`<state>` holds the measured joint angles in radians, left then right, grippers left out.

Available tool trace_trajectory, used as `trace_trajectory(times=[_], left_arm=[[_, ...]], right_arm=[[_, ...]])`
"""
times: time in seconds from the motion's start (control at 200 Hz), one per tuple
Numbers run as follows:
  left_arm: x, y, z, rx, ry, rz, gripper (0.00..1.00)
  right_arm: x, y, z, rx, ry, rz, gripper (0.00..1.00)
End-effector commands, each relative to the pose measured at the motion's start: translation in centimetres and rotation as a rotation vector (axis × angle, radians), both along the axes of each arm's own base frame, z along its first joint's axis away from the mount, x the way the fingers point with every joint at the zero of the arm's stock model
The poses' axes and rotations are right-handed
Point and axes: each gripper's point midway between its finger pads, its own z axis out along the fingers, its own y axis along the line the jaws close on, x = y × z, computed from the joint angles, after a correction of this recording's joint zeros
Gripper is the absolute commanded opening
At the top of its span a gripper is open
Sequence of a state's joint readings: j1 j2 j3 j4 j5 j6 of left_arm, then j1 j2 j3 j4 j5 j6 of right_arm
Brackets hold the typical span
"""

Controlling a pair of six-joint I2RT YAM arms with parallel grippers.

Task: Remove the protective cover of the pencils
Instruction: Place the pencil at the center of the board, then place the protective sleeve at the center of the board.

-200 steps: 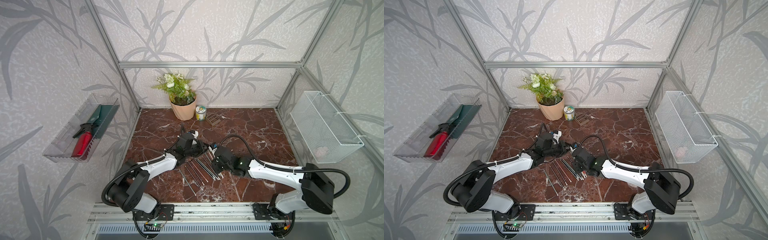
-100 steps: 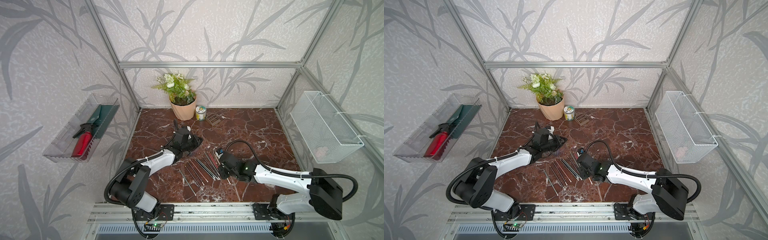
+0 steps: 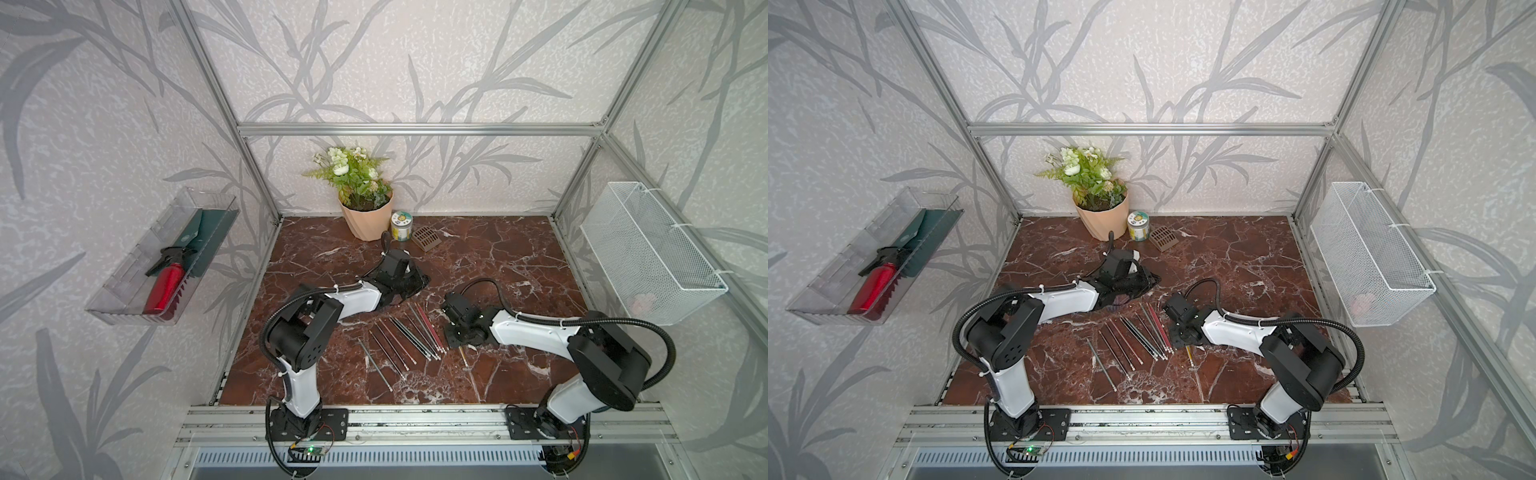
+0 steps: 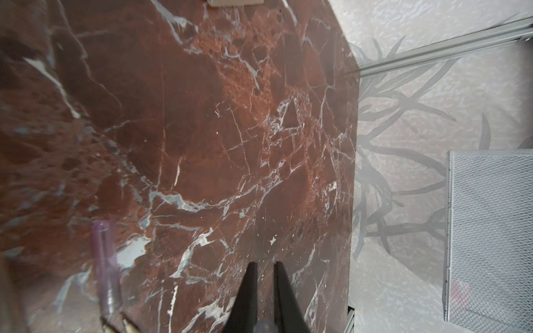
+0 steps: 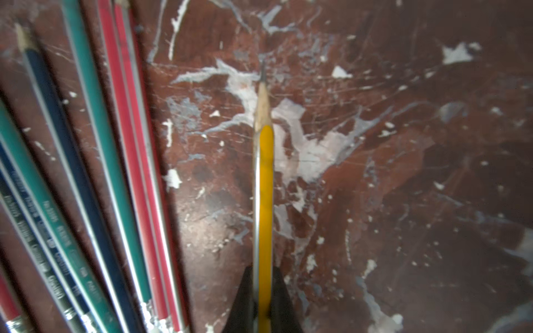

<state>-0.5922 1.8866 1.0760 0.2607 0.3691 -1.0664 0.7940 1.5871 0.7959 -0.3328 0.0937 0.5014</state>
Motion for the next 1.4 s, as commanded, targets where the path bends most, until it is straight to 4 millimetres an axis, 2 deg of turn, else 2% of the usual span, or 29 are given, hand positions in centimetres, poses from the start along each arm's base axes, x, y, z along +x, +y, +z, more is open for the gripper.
trace_trajectory(times=[0.0, 0.25, 0.62, 0.77, 0.955, 1.145, 1.245, 1.325, 1.395], left_arm=[[0.1, -0.9, -1.2, 0.024, 0.044, -0.014, 0.00], [0.6, -0.9, -3.9, 0.067, 0.102, 0.005, 0.00], [0.2, -0.4, -6.9, 0.122, 0.172, 0.019, 0.00], [0.0, -0.2, -7.4, 0.139, 0.189, 0.025, 0.03], [-0.1, 0.1, -7.5, 0.149, 0.193, 0.030, 0.07], [-0.4, 0.7, -7.5, 0.178, 0.196, 0.039, 0.15], [-0.5, 1.2, -7.5, 0.193, 0.196, 0.049, 0.17], [-0.6, 1.3, -7.4, 0.199, 0.198, 0.049, 0.17], [-0.7, 1.5, -7.4, 0.207, 0.201, 0.050, 0.18]], right_arm=[[0.3, 0.2, -0.2, 0.008, 0.031, -0.013, 0.04], [0.7, 0.2, -0.5, 0.013, 0.043, -0.020, 0.17], [0.7, 0.7, -0.7, 0.028, 0.054, -0.012, 0.18], [0.7, 0.8, -0.5, 0.035, 0.054, -0.011, 0.19], [1.1, 1.2, 0.0, 0.056, 0.032, -0.016, 0.26], [1.6, 1.5, 0.3, 0.063, 0.019, -0.020, 0.27], [1.9, 1.9, 0.2, 0.074, 0.018, -0.020, 0.24], [2.1, 2.2, 0.0, 0.078, 0.023, -0.019, 0.12], [2.3, 2.3, -0.2, 0.075, 0.026, -0.019, 0.06]])
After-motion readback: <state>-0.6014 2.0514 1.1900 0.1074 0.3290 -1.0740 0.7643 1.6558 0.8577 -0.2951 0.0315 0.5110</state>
